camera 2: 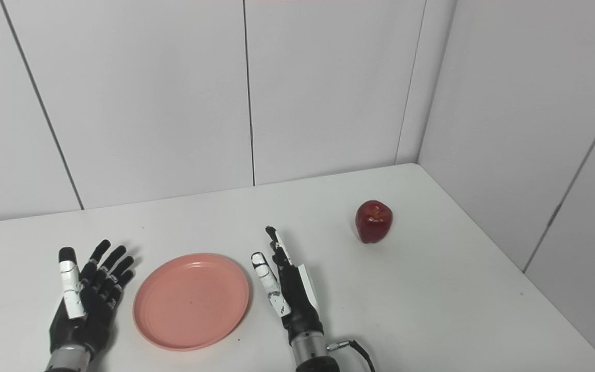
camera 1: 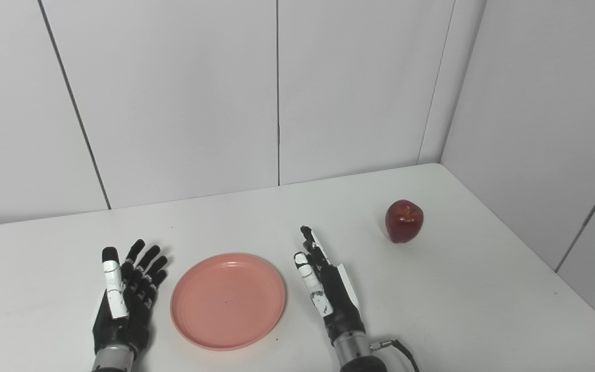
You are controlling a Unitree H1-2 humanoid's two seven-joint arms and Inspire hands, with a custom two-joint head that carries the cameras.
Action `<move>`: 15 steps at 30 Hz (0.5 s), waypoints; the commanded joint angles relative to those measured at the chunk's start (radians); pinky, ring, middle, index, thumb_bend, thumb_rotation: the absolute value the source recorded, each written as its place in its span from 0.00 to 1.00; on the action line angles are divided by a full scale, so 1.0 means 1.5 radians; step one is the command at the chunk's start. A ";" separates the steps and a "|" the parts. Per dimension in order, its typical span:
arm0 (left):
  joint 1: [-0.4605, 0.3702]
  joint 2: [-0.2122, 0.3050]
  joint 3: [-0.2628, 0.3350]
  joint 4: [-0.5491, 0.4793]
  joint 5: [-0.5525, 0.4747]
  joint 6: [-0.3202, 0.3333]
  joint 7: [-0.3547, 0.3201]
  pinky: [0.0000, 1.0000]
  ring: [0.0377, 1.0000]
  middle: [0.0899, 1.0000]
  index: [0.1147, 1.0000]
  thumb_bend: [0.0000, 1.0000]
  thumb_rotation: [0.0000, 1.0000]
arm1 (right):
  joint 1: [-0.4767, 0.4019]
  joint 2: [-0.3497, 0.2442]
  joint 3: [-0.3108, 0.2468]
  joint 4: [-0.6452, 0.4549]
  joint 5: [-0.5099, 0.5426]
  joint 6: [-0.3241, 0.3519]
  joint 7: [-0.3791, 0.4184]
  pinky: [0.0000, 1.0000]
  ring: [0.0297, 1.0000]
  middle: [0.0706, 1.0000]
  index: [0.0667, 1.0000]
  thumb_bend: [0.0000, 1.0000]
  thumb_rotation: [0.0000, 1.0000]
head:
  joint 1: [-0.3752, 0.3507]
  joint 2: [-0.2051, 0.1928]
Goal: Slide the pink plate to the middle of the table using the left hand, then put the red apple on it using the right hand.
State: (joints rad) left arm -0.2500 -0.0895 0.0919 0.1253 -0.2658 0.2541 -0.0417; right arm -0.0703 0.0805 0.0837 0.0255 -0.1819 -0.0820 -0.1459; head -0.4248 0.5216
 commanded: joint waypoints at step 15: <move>-0.021 0.009 0.014 0.024 -0.013 0.004 -0.001 0.93 0.89 0.87 0.88 0.69 1.00 | -0.031 0.006 -0.012 0.034 -0.016 -0.066 -0.035 0.98 1.00 1.00 0.95 0.76 1.00 | -0.064 -0.025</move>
State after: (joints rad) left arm -0.2646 -0.0823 0.1102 0.1508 -0.2853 0.2484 -0.0501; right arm -0.1026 0.0812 0.0670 0.0644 -0.2021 -0.1241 -0.1896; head -0.5093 0.4893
